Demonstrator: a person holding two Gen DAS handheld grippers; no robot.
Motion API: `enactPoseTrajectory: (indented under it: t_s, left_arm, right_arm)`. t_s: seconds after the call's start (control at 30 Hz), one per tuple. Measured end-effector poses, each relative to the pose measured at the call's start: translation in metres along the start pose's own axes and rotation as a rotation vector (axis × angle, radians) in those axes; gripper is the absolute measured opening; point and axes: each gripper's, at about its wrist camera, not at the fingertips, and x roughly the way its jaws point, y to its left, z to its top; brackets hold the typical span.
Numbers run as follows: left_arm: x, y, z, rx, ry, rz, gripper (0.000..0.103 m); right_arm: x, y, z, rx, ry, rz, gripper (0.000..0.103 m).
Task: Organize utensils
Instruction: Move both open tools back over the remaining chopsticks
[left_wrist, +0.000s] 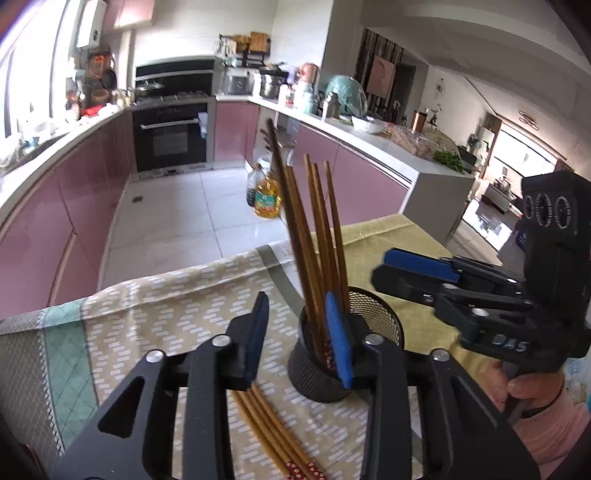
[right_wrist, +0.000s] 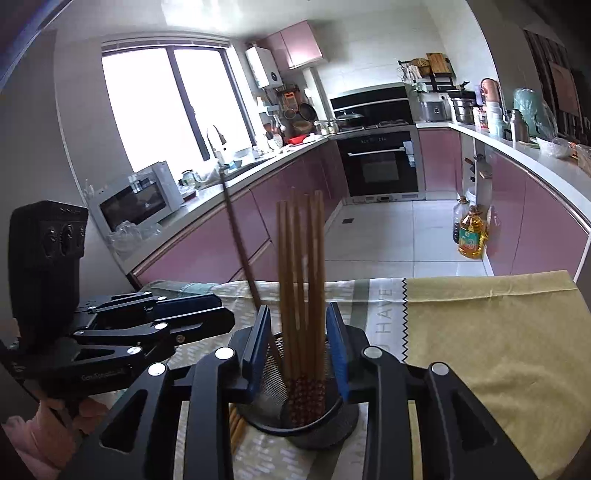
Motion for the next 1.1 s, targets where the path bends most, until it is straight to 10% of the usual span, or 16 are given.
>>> enactPoseTrajectory:
  t_s: [0.43,1.1]
  left_arm:
    - [-0.029,0.03,-0.069,-0.052,0.027,0.124,0.049]
    - [-0.004,0.04,-0.139,-0.102,0.193,0.16,0.05]
  right_arm:
    - [0.005,0.049,-0.07,-0.099,0.16,0.126,0.036]
    - [0.066,0.062,-0.114,-0.098,0.337,0.01,0.036]
